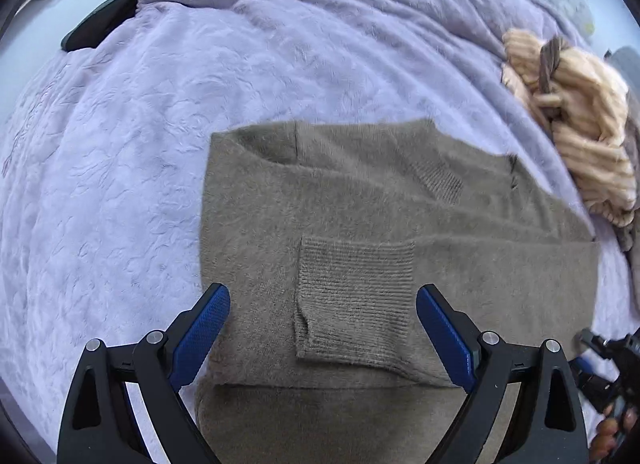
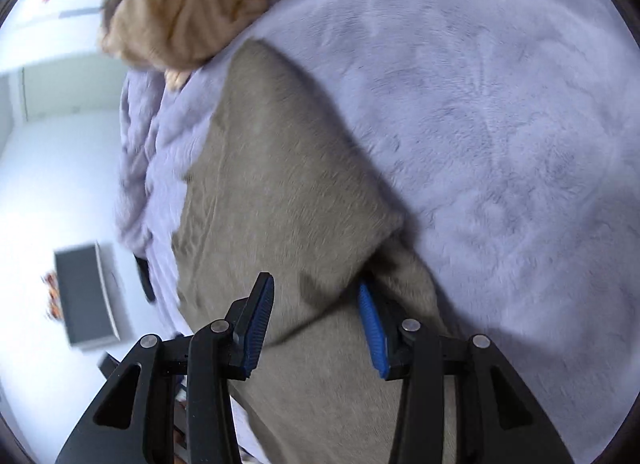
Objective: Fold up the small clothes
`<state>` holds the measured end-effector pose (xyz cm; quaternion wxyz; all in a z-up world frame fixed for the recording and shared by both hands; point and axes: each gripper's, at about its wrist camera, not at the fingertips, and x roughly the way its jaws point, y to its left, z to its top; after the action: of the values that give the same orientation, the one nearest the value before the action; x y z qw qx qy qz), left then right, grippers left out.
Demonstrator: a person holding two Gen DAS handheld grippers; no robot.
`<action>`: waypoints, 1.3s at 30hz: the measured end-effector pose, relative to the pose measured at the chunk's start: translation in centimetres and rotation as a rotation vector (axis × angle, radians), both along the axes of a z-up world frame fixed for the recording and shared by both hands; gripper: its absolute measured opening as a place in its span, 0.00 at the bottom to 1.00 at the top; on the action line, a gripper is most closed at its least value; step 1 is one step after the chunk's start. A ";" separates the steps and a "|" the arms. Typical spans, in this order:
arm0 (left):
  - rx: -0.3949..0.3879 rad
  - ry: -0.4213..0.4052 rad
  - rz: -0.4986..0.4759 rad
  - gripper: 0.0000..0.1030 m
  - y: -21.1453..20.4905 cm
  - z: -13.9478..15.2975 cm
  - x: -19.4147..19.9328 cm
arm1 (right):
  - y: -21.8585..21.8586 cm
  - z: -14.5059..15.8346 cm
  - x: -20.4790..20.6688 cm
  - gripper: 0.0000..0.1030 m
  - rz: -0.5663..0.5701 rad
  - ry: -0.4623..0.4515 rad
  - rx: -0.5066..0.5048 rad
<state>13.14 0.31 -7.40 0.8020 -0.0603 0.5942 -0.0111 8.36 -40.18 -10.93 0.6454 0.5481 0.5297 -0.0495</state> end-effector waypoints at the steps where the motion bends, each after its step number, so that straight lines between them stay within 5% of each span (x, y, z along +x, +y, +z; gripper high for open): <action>1: 0.025 0.017 -0.012 0.92 -0.2 -0.6 -0.1 | -0.1 -0.3 0.4 0.16 -0.018 -0.006 0.015; 4: 0.099 0.078 -0.039 0.92 0.1 -2.6 -0.8 | -0.2 0.7 1.6 0.09 0.000 -0.039 -0.021; 9: 0.002 0.100 0.024 0.93 2.2 -4.2 -2.8 | 0.4 1.0 2.4 0.09 0.151 -0.002 -0.178; 15: 0.037 0.087 -0.017 0.93 2.2 -3.4 -3.3 | -0.4 0.0 1.1 0.16 0.140 0.053 -0.140; 21: 0.051 0.080 0.015 0.93 3.3 -1.8 -4.1 | -0.3 4.0 0.7 0.22 0.171 0.016 -0.273; 25: 0.034 0.040 0.019 0.93 3.1 -0.6 -3.3 | -0.1 5.7 3.5 0.22 0.233 -0.054 -0.351; 32: 0.051 0.053 0.023 0.93 1.5 -2.4 0.1 | 0.3 3.9 10.6 0.22 0.336 -0.057 -0.448; 39: 0.084 0.059 -0.041 0.93 0.9 -3.3 -0.9 | -3.2 2.8 11.7 0.24 0.200 0.016 -0.517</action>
<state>12.26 1.24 -10.72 0.7855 -0.0146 0.6187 -0.0009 20.09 -43.35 -8.17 0.7614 0.3098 0.5559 -0.1234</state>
